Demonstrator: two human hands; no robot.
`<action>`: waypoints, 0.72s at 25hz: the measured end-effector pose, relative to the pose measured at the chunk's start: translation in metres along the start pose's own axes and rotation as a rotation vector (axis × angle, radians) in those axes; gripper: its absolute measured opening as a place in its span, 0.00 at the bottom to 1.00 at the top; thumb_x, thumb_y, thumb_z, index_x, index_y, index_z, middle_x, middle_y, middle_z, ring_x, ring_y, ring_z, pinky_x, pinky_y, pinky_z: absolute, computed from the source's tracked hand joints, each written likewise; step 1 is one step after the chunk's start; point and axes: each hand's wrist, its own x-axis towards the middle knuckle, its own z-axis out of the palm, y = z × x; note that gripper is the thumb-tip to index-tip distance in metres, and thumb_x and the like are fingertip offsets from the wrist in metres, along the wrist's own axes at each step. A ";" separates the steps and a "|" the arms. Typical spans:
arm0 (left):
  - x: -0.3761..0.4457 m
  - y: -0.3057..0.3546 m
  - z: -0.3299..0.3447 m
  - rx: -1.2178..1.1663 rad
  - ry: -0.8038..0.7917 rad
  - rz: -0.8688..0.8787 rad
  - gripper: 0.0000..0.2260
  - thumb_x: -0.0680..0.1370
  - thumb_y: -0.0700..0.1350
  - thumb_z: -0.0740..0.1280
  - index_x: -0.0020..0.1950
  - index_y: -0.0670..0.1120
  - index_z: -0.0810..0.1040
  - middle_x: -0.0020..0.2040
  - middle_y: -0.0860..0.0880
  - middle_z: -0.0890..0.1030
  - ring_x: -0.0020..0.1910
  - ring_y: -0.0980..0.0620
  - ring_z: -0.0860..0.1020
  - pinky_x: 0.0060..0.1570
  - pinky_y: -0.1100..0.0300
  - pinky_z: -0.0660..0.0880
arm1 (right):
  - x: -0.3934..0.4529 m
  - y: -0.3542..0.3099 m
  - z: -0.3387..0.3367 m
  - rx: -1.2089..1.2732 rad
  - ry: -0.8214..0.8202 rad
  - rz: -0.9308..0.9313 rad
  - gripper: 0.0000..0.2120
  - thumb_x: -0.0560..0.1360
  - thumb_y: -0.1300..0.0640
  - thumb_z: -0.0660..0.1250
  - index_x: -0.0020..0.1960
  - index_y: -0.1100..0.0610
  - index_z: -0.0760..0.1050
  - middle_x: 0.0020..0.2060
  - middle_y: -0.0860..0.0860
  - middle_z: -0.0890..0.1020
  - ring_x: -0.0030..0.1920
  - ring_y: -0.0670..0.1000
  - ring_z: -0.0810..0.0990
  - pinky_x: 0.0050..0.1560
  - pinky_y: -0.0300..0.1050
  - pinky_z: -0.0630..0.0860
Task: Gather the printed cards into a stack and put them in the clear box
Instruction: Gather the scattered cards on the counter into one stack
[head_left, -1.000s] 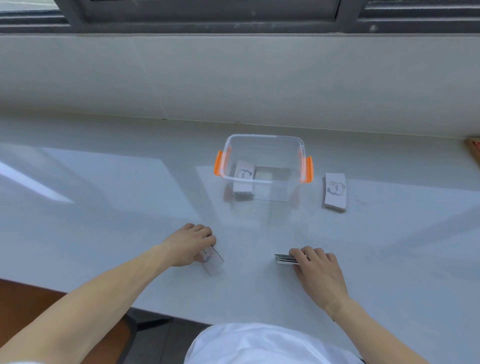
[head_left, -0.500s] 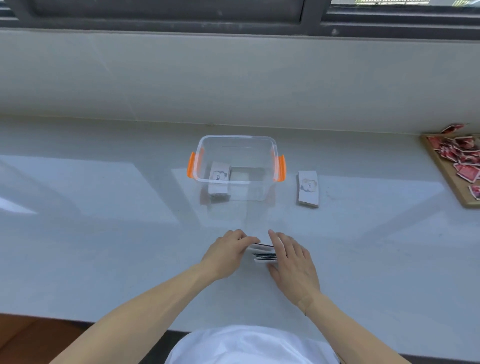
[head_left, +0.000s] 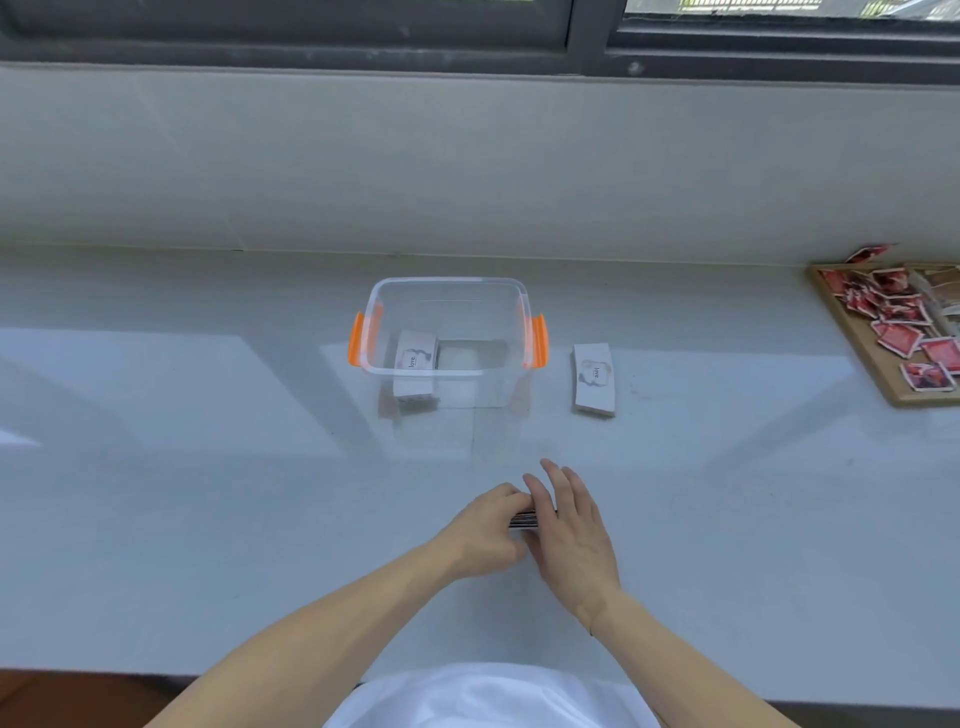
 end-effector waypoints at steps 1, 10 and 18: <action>0.002 0.004 0.002 -0.003 0.018 -0.002 0.17 0.69 0.38 0.64 0.56 0.51 0.76 0.49 0.52 0.73 0.50 0.53 0.75 0.50 0.65 0.72 | 0.000 0.000 0.000 0.005 0.006 0.009 0.33 0.69 0.61 0.72 0.70 0.56 0.62 0.72 0.57 0.65 0.72 0.62 0.63 0.69 0.56 0.68; 0.007 0.009 0.006 0.225 0.036 0.018 0.17 0.75 0.36 0.59 0.64 0.45 0.71 0.58 0.44 0.74 0.56 0.44 0.74 0.54 0.47 0.74 | 0.004 0.012 -0.018 0.104 -0.073 0.025 0.21 0.72 0.60 0.68 0.64 0.50 0.71 0.53 0.47 0.79 0.55 0.53 0.75 0.56 0.48 0.72; -0.006 -0.002 0.029 -0.236 0.430 -0.129 0.19 0.74 0.33 0.64 0.63 0.46 0.70 0.60 0.50 0.73 0.58 0.56 0.73 0.61 0.59 0.69 | -0.001 0.007 -0.006 0.495 0.048 0.263 0.12 0.71 0.63 0.71 0.53 0.54 0.74 0.50 0.47 0.74 0.50 0.53 0.76 0.44 0.45 0.73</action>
